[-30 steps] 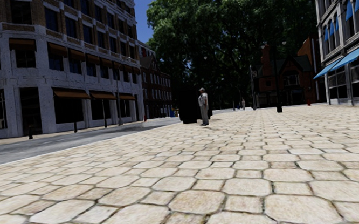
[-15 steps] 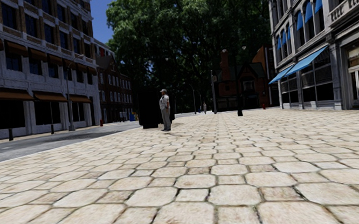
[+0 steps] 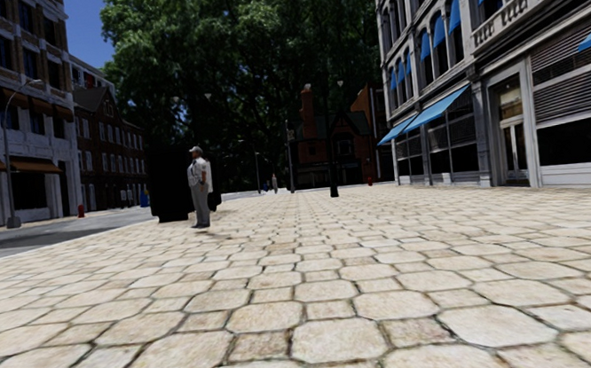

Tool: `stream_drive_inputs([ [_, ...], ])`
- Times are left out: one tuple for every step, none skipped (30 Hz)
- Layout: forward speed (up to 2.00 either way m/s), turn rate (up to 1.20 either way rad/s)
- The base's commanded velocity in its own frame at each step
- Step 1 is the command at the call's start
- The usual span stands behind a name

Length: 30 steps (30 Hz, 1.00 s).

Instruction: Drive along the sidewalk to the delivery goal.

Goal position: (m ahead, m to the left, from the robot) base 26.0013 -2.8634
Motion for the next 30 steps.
stream_drive_inputs([
  [2.00, 0.00],
  [2.00, 0.00],
  [2.00, 0.00],
  [2.00, 0.00],
  [2.00, 0.00],
  [2.00, 0.00],
  [2.00, 0.00],
  [2.00, 0.00],
  [2.00, 0.00],
  [2.00, 0.00],
  [2.00, 0.00],
  [2.00, 0.00],
  [2.00, 0.00],
  [2.00, 0.00],
  [2.00, 0.00],
  [2.00, 0.00],
  [2.00, 0.00],
  [2.00, 0.00],
  [2.00, 0.00],
  [2.00, -0.15],
  [2.00, -0.22],
  [2.00, -0.22],
  [2.00, -0.22],
  [2.00, -0.22],
  [2.00, -0.22],
  [2.00, -0.22],
  [2.00, -0.22],
  [2.00, -0.24],
  [2.00, -0.24],
  [2.00, -0.26],
])
